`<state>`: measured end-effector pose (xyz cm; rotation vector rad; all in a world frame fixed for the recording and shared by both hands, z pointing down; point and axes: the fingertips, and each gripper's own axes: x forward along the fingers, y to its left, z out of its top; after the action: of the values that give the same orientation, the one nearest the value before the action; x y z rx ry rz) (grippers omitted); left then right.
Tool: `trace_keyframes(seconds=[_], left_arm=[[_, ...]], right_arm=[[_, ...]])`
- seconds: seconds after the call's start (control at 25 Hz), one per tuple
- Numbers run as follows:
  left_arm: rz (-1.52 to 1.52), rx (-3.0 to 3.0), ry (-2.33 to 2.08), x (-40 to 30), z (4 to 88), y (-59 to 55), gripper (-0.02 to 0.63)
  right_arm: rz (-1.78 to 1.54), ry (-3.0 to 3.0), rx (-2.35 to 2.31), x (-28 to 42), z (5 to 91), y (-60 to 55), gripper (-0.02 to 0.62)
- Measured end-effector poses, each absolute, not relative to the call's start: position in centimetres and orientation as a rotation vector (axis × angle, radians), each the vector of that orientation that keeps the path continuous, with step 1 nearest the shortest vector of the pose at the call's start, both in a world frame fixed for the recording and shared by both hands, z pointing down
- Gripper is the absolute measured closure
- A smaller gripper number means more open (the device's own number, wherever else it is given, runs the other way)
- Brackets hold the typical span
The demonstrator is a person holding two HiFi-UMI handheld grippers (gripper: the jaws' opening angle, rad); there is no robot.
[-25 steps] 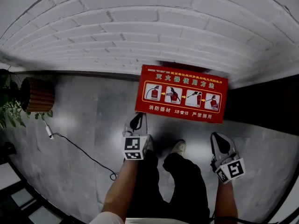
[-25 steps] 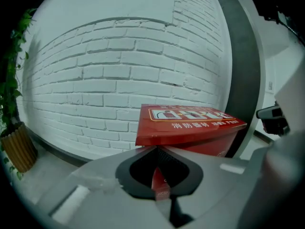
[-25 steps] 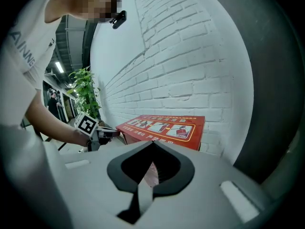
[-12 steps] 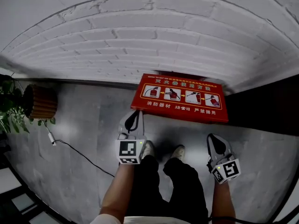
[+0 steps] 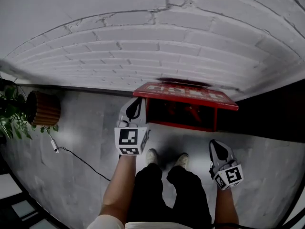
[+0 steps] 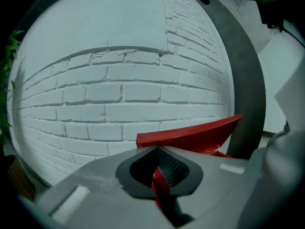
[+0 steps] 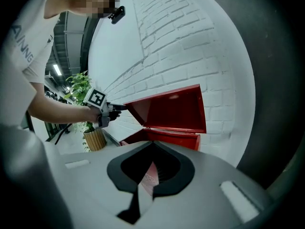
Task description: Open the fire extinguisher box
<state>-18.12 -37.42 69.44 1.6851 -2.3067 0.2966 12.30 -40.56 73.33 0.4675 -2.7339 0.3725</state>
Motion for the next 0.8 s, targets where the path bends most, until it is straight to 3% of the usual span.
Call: trace_keyframes(seconds=[0.48, 0.8], left_arm=[[0.268, 1.743, -2.393, -22.0, 66.4, -44.3, 0.601], [0.273, 1.770, -2.355, -20.0, 66.4, -43.9, 0.601]], right_arm=[[0.380, -2.742, 0.497, 13.4, 72.4, -41.9, 0.588], [0.381, -2.741, 0.505, 13.4, 72.3, -42.1, 0.588]])
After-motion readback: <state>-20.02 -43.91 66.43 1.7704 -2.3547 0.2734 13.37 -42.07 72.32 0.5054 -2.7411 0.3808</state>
